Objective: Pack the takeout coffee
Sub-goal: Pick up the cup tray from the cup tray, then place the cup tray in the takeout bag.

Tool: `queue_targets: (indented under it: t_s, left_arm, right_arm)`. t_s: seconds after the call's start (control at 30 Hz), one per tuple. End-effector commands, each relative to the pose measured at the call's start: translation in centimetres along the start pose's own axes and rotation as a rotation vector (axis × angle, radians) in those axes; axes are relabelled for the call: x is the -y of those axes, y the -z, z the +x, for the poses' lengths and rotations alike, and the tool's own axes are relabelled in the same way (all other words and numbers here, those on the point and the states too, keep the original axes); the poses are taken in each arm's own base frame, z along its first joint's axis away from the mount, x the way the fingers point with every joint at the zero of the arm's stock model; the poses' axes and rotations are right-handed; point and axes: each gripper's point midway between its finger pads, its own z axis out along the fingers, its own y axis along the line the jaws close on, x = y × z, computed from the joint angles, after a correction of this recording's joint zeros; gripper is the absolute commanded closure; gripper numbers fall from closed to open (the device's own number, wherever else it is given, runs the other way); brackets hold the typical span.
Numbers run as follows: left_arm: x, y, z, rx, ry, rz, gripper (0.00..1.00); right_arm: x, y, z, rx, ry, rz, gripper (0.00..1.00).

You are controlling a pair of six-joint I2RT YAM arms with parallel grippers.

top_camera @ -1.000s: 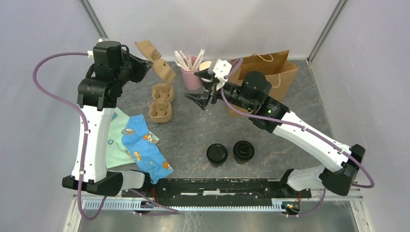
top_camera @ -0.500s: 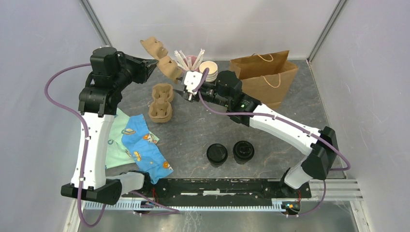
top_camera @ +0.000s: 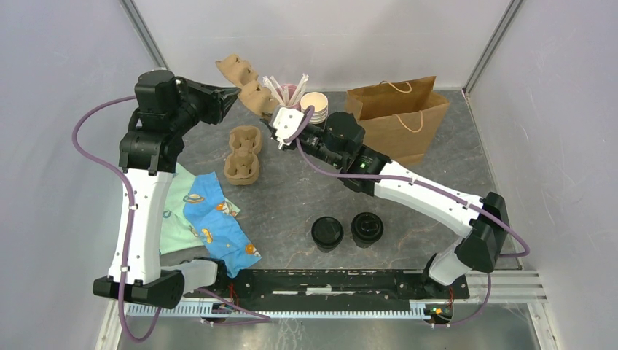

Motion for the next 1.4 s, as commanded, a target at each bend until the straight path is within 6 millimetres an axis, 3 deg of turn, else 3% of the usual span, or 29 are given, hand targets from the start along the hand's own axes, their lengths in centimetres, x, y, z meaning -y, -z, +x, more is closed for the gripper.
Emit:
queue_targets:
  t_s: [0.0,0.23,0.33,0.4,0.47,0.53,0.6,0.73,0.87,0.97,1.1,1.23,1.37]
  left_arm:
    - [1.6,0.4,0.3,-0.032,0.048,0.06,0.98]
    - [1.8,0.4,0.3,-0.039,0.067,0.07,0.98]
    - [1.9,0.2,0.5,-0.051,0.058,0.08,0.97]
    - [1.7,0.3,0.4,-0.045,0.029,0.082,0.76]
    - [1.8,0.5,0.1,-0.029,-0.03,0.099,0.39]
    - [2.6,1.1,-0.4,-0.001,-0.116,0.133,0.15]
    - [4.0,2.0,-1.1,0.038,-0.209,0.175,0.06]
    - [6.1,2.7,-1.8,0.076,-0.345,0.228,0.05]
    - [6.0,1.9,-1.4,0.04,-0.407,0.229,0.06]
    - [3.8,-1.3,1.0,-0.132,-0.417,0.196,0.06]
    - [0.8,-5.7,7.1,-0.319,-0.522,0.095,0.06]
    - [1.2,-8.8,12.3,-0.381,-0.601,0.066,0.1]
    - [2.2,-11.8,15.4,-0.363,-0.646,0.056,0.13]
  right_arm:
    - [2.4,0.4,-2.2,0.032,0.033,0.149,0.82]
    - [3.0,0.8,-2.5,0.007,0.053,0.279,1.0]
    - [3.1,0.9,-3.0,-0.006,0.054,0.304,1.0]
    - [3.7,1.4,-3.4,-0.021,0.038,0.322,1.0]
    - [4.4,2.4,-3.9,-0.035,-0.02,0.347,1.0]
    - [5.3,3.5,-4.4,-0.064,-0.08,0.36,1.0]
    - [6.7,4.7,-4.5,-0.086,-0.161,0.376,1.0]
    - [11.1,8.3,-4.5,-0.11,-0.336,0.452,1.0]
    - [15.1,13.1,-5.3,-0.14,-0.38,0.555,1.0]
    - [17.8,17.8,-6.5,-0.191,-0.32,0.688,1.0]
    - [20.4,23.7,-8.6,-0.264,-0.193,0.841,1.0]
    - [22.2,29.4,-10.6,-0.352,-0.088,0.969,1.0]
    - [22.1,33.9,-11.5,-0.38,-0.052,1.037,1.0]
